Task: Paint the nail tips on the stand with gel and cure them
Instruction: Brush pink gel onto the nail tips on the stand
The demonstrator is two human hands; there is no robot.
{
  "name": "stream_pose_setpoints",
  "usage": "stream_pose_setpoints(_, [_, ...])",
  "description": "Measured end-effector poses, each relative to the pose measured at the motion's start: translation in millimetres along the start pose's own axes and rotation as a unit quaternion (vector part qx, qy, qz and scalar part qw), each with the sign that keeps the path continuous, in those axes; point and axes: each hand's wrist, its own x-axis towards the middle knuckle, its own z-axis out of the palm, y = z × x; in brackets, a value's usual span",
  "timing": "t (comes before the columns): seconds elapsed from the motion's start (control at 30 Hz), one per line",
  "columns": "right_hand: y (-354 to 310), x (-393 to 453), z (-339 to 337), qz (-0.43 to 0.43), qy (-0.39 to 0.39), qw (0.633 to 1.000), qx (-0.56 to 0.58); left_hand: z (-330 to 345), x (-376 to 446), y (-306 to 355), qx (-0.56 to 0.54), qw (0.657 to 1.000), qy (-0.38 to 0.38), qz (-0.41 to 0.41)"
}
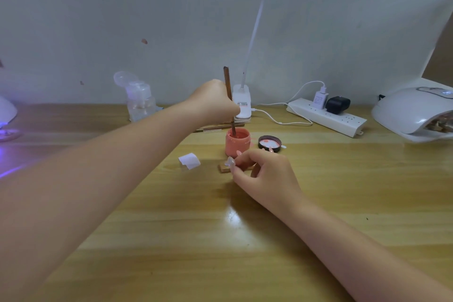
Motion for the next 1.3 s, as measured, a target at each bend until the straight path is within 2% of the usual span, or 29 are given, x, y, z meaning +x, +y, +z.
stream_pose_setpoints(0.33, [1.0, -0.4, 1.6, -0.012, -0.005, 1.0, 0.003, 14.6, 5.4, -0.7, 0.009, 0.997, -0.069, -0.021])
stream_pose_setpoints(0.43, [2.1, 0.0, 1.6, -0.005, -0.003, 1.0, 0.001, 14.3, 5.5, -5.0, -0.02, 0.998, -0.05, -0.033])
stream_pose_setpoints(0.53, [2.2, 0.6, 1.7, -0.001, -0.003, 1.0, -0.003, 6.0, 8.0, -11.6, -0.079, 0.995, 0.008, -0.06])
stream_pose_setpoints(0.77, [2.9, 0.2, 2.1, -0.003, -0.005, 1.0, -0.008, -4.4, -0.6, -37.9, -0.289, 0.942, 0.067, -0.16])
stream_pose_setpoints(0.93, [1.4, -0.3, 2.2, -0.004, -0.001, 1.0, -0.013, -1.7, -6.6, -55.6, -0.36, 0.906, 0.072, -0.21])
stream_pose_setpoints(1.2, [1.7, 0.0, 1.2, -0.002, 0.001, 1.0, -0.018, -6.8, -8.9, -69.9, -0.401, 0.886, 0.086, -0.215])
stream_pose_setpoints(1.3, [1.6, 0.3, 0.5, 0.0, 0.001, 1.0, -0.016, -10.1, -15.3, -69.2, -0.454, 0.862, 0.095, -0.204])
